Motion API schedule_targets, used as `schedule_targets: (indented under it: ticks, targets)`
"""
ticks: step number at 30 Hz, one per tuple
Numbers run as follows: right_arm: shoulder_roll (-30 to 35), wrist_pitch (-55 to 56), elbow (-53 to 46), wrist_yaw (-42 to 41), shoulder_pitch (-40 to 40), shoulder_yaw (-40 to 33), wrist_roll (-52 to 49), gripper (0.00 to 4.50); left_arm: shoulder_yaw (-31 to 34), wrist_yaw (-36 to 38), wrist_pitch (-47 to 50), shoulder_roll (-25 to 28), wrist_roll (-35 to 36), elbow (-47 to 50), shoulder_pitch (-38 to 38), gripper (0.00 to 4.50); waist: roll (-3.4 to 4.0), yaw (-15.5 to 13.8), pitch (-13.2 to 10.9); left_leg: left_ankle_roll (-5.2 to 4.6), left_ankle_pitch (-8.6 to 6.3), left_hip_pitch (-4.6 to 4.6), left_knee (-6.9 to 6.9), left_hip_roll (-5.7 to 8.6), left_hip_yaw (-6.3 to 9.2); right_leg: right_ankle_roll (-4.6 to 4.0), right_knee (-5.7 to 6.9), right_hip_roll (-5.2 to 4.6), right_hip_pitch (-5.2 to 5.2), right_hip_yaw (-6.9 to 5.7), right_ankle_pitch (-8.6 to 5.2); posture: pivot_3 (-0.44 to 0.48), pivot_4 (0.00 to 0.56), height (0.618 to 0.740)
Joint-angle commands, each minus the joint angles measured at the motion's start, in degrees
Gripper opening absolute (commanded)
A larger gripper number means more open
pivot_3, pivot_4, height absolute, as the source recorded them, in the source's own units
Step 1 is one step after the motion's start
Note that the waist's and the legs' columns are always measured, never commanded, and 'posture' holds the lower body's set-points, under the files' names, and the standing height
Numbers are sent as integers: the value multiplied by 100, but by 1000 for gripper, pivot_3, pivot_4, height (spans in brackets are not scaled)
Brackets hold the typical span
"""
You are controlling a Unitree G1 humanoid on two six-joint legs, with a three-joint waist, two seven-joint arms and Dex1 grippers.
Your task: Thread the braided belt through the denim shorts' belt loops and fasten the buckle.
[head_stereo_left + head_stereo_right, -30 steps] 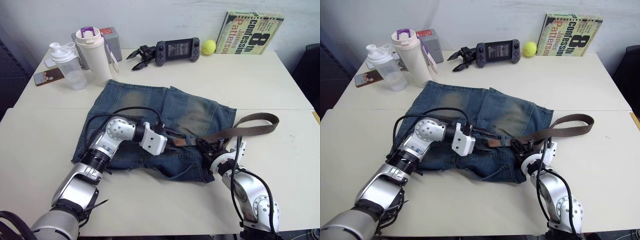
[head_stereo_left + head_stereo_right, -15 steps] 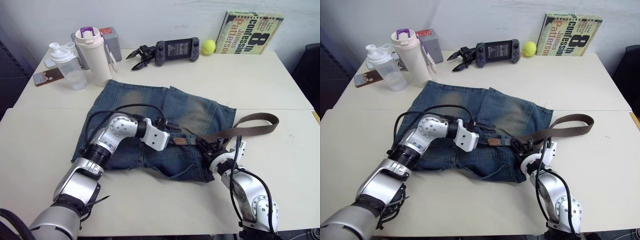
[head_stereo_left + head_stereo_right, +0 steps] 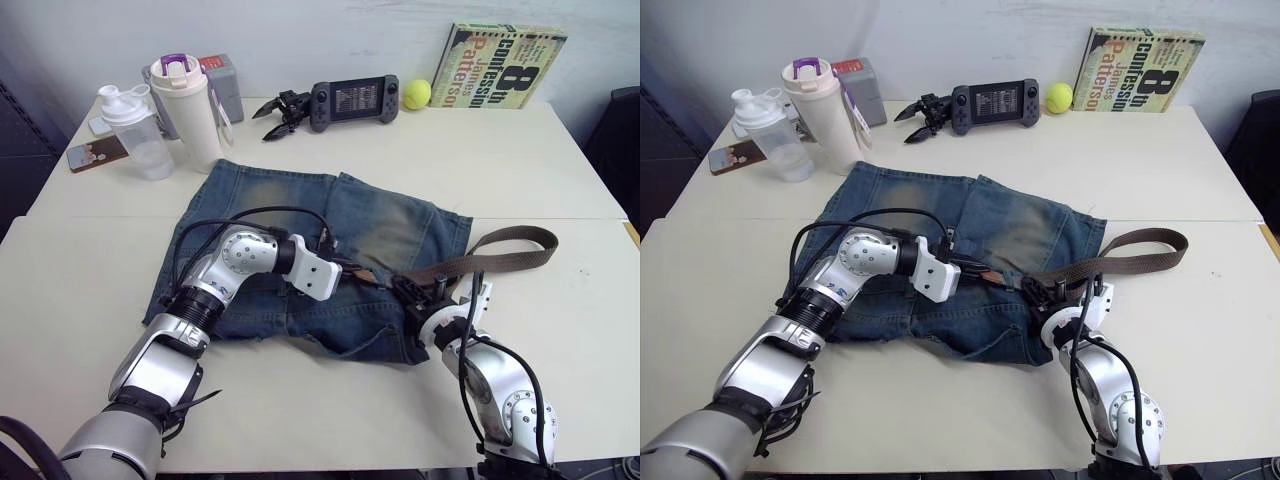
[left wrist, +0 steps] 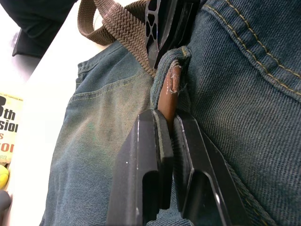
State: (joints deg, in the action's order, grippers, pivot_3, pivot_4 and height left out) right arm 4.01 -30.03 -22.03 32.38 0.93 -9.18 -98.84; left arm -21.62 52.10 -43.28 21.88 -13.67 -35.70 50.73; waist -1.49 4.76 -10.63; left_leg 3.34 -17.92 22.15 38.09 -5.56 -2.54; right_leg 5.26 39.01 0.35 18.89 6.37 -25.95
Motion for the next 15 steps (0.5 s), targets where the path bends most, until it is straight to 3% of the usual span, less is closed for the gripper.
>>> schedule_targets:
  ticks: [1, 4, 7, 9, 15]
  targets:
    - [-7, -27, -207, 164, 9, 162, -32, 394, -112, -70, -322, 90, -178, 200, 231, 4, 0, 1, 0, 0, 0, 0, 0, 0, 0, 0, 0, 0, 0, 0, 0, 0, 150, 739]
    - [50, 68, -432, 340, 10, 88, -39, 1571, -162, -103, -537, 204, -298, 286, 319, 0, 2, 0, -1, 0, 0, 3, -1, 0, -2, 0, 1, 0, 4, 2, 0, 0, 150, 739]
    - [432, -54, -741, 427, -83, -5, -83, 3070, -150, -117, -530, 246, -268, 447, 357, 0, 2, -15, -1, 0, 0, 6, -2, 0, -4, 0, 0, -2, 5, 2, 0, 0, 150, 739]
    - [1140, -400, -1127, 59, -225, -137, 38, 3998, -125, -68, -383, 209, -105, 647, 306, 0, 4, -24, -3, 0, 0, 9, -1, 2, -8, 0, -2, -6, 5, 2, 0, 0, 150, 739]
    - [3015, -1104, -2143, -1309, -844, -305, 852, 3998, -84, 30, 7, 241, 121, 1049, 116, 0, 13, -168, -6, -1, 0, 17, 7, 26, -17, 0, -10, -26, 5, 5, 0, 0, 150, 739]
